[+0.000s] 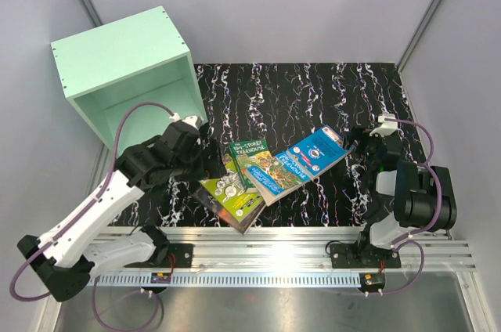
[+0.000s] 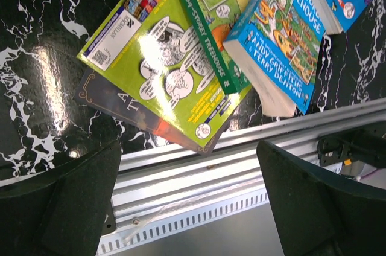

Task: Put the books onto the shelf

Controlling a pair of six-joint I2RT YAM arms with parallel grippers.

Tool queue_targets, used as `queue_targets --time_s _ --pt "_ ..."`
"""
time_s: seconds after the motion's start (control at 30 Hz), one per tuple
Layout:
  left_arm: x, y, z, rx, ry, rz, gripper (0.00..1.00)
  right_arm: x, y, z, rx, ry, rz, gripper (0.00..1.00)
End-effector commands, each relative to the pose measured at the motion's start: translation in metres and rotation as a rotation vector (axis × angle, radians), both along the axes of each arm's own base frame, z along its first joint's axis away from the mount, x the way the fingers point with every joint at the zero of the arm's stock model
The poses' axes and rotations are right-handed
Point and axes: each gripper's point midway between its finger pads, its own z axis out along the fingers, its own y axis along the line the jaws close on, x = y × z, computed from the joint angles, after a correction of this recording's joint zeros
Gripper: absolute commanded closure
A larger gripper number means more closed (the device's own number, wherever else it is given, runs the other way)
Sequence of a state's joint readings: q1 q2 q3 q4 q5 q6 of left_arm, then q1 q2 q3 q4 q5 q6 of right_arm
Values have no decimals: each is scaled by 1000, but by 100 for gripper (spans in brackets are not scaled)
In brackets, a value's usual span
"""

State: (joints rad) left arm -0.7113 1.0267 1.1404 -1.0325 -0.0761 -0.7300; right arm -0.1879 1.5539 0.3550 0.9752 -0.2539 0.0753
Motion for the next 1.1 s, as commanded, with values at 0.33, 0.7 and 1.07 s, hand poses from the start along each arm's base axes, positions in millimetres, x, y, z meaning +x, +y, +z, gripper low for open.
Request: queue_targets --time_s 0.33,0.7,1.07 --pt "-56 30 -8 -64 48 -1 1 15 -2 25 -47 -81 -29 0" --pt "-31 21 -9 -1 13 -17 1 -35 17 247 185 -259 -118 0" --pt "-12 -8 -3 -41 -10 -94 1 -118 73 155 895 463 -306 0"
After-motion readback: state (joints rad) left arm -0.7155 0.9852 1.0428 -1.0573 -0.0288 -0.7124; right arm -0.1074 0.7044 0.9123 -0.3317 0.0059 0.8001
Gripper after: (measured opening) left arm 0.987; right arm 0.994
